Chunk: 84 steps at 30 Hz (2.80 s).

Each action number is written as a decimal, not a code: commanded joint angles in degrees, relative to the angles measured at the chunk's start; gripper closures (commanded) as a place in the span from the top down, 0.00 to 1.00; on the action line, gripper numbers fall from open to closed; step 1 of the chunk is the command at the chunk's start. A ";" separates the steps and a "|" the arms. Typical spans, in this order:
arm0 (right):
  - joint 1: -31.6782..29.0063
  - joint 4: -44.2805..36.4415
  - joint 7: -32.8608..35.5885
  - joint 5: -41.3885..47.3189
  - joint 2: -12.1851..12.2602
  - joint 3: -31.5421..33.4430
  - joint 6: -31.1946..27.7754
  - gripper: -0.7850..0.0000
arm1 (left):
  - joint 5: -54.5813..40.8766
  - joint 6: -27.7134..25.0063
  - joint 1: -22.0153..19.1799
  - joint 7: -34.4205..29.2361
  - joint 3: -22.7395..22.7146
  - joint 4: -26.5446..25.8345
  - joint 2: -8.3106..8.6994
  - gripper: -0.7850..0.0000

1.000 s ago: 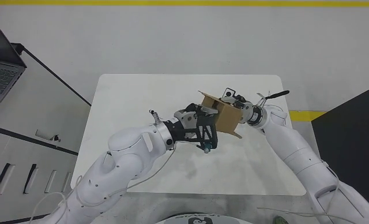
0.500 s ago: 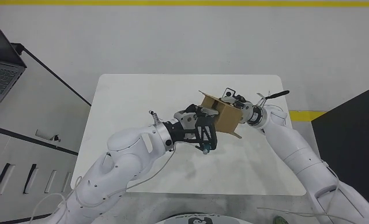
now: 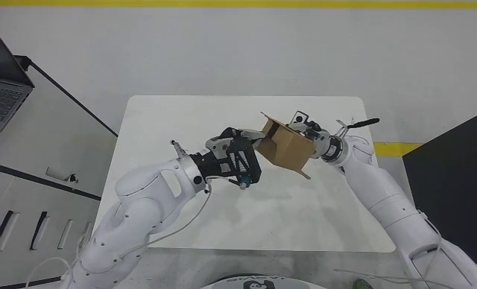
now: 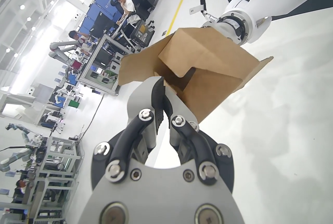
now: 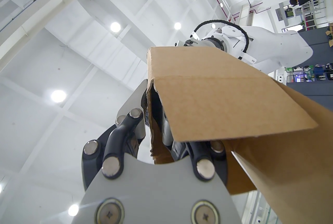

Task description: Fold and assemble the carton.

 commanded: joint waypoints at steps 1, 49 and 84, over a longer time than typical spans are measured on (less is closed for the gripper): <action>-0.15 -0.12 0.10 -0.65 0.11 0.56 -0.11 0.00 | 0.11 0.18 0.78 0.10 -1.06 -0.84 0.14 0.00; -3.38 -5.76 3.75 -7.73 0.61 5.93 -6.39 0.00 | 2.94 -2.58 -2.02 -0.69 5.15 -1.93 -0.47 0.00; -2.65 -4.78 5.82 -6.01 0.07 5.09 -6.48 0.00 | 4.59 -5.65 -3.47 0.49 6.69 -1.65 -0.41 0.00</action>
